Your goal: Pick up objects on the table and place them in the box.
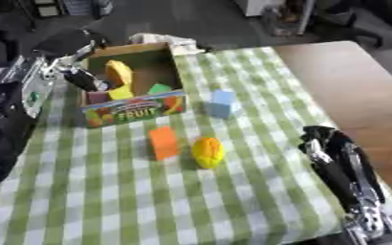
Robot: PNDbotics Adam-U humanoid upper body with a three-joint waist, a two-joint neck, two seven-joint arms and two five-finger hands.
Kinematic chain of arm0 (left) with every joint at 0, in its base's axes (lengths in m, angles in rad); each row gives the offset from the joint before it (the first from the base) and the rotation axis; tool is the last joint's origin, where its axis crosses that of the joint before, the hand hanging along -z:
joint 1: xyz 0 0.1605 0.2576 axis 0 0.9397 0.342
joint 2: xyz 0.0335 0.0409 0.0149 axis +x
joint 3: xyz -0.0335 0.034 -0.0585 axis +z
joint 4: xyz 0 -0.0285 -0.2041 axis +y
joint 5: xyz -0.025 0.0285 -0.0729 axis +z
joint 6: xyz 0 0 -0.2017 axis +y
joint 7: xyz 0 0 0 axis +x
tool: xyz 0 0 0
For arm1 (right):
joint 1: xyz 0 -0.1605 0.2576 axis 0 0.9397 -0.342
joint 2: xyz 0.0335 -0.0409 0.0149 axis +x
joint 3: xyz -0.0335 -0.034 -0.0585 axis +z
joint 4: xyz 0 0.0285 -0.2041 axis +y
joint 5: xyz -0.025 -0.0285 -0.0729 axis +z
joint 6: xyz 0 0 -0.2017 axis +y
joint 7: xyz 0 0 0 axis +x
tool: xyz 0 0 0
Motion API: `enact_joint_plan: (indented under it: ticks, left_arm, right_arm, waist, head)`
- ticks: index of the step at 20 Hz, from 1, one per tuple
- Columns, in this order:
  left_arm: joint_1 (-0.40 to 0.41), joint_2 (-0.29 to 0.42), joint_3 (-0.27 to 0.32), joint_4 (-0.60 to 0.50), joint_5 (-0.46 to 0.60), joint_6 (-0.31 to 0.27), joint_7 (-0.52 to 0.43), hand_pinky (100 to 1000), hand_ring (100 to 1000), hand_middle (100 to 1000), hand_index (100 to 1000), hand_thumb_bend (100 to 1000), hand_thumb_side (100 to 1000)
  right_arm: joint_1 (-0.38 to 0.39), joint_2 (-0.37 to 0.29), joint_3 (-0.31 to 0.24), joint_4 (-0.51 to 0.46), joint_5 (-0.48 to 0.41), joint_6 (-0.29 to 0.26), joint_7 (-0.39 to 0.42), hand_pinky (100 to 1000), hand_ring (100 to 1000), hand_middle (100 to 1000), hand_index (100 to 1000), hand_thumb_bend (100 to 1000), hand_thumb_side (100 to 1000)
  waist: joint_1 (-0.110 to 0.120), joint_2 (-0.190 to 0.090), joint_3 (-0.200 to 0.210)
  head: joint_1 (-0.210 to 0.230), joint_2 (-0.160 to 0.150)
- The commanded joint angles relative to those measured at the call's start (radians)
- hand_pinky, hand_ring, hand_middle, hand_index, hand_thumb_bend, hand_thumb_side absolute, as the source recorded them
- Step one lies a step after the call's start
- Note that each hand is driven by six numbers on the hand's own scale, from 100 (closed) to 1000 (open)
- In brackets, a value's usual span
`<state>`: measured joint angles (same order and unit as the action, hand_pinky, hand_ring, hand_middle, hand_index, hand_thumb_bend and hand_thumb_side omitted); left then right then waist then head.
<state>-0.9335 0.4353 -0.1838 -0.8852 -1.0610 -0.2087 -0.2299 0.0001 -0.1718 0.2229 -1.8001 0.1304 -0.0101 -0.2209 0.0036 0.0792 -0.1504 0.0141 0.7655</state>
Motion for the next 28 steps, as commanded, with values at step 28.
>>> enact_joint_plan:
  ticks: [28]
  left_arm:
    - [0.073, 0.046, -0.326, -0.267, 0.164, -0.553, -0.289, 785, 743, 763, 884, 542, 100]
  right_arm:
    - [-0.013, -0.008, -0.001, -0.006, -0.002, 0.000, -0.006, 642, 586, 573, 692, 100, 538]
  waist:
    - [0.010, -0.007, -0.014]
  head:
    - [-0.006, 0.004]
